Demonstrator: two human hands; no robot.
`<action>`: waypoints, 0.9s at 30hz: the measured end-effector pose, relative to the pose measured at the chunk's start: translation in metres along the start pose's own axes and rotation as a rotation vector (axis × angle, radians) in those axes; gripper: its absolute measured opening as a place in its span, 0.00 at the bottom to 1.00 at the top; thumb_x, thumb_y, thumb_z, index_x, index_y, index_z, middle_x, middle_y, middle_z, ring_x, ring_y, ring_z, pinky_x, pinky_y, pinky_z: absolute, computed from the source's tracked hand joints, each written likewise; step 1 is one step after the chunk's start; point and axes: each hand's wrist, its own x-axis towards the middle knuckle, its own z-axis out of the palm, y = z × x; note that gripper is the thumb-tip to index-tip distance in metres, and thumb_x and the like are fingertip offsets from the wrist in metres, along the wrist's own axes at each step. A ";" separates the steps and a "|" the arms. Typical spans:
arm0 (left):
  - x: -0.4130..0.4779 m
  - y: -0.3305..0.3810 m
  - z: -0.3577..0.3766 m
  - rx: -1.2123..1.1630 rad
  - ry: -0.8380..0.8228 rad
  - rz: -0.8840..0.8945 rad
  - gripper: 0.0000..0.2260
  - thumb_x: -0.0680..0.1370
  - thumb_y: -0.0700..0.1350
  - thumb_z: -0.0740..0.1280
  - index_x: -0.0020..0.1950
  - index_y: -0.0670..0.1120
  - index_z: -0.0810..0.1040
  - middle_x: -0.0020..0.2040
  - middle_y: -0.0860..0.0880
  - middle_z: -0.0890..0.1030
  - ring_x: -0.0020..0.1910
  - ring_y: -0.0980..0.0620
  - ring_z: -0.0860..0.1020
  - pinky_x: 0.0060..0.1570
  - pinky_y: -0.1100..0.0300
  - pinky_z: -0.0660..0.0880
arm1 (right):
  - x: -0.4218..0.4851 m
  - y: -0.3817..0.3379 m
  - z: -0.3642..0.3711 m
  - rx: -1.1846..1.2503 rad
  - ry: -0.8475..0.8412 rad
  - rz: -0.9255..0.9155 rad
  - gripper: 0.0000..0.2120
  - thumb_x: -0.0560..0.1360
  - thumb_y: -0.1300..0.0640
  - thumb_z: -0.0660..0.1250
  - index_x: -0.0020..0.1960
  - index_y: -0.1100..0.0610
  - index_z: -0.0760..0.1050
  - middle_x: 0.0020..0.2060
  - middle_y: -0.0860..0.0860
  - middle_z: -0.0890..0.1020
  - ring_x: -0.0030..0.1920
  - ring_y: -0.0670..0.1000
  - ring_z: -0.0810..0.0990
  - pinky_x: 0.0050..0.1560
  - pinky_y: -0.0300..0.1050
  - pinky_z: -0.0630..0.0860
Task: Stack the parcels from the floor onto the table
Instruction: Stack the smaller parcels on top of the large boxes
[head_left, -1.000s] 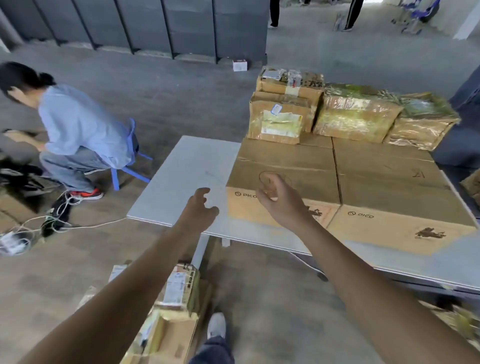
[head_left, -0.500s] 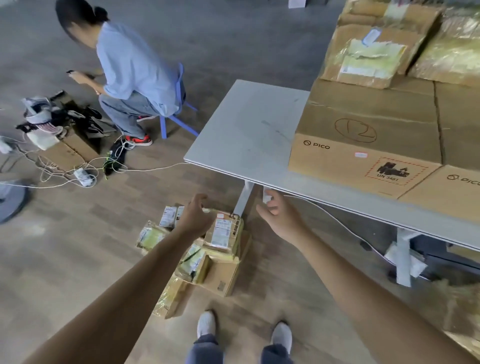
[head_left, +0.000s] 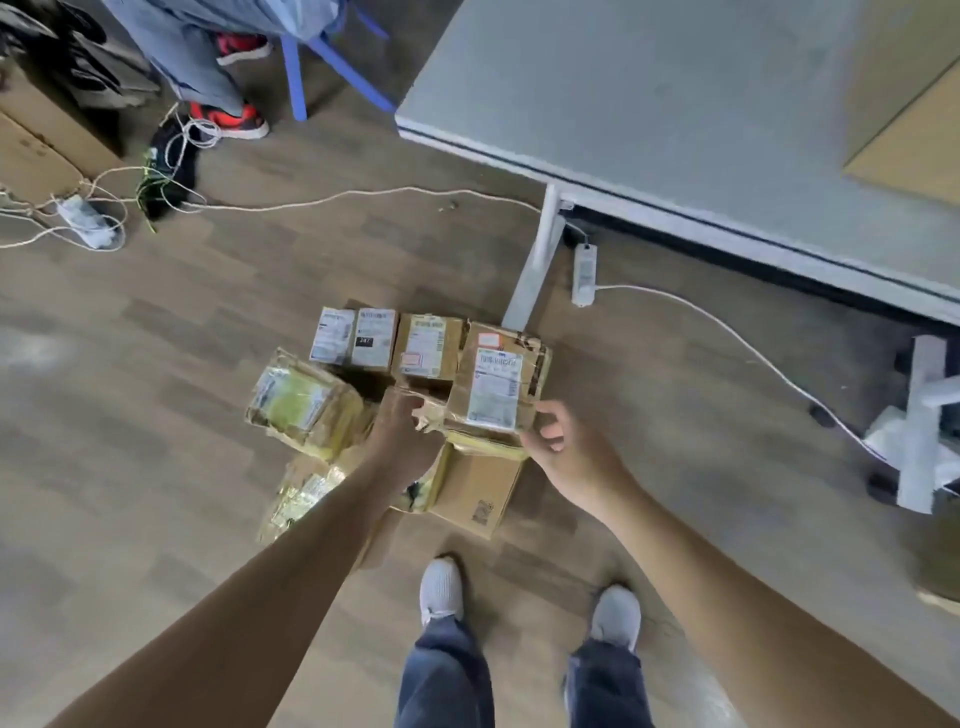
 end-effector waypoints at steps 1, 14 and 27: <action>0.011 -0.015 0.005 0.005 -0.011 -0.025 0.25 0.74 0.40 0.67 0.70 0.47 0.67 0.62 0.43 0.73 0.54 0.40 0.77 0.50 0.47 0.77 | 0.008 0.006 0.017 0.004 -0.014 0.001 0.21 0.77 0.42 0.64 0.68 0.47 0.68 0.59 0.51 0.80 0.53 0.49 0.79 0.55 0.49 0.76; 0.125 -0.177 0.026 0.182 -0.015 -0.100 0.34 0.71 0.38 0.61 0.75 0.57 0.59 0.71 0.44 0.64 0.53 0.40 0.78 0.30 0.60 0.73 | 0.115 0.083 0.194 -0.138 -0.318 0.118 0.27 0.78 0.37 0.58 0.70 0.51 0.67 0.64 0.49 0.77 0.60 0.49 0.76 0.52 0.42 0.69; 0.110 -0.218 0.037 0.093 -0.037 -0.176 0.13 0.74 0.46 0.64 0.57 0.50 0.67 0.39 0.54 0.75 0.34 0.56 0.74 0.27 0.62 0.64 | 0.136 0.082 0.240 -0.087 -0.362 0.101 0.19 0.81 0.46 0.60 0.66 0.57 0.70 0.58 0.47 0.76 0.63 0.53 0.73 0.49 0.32 0.65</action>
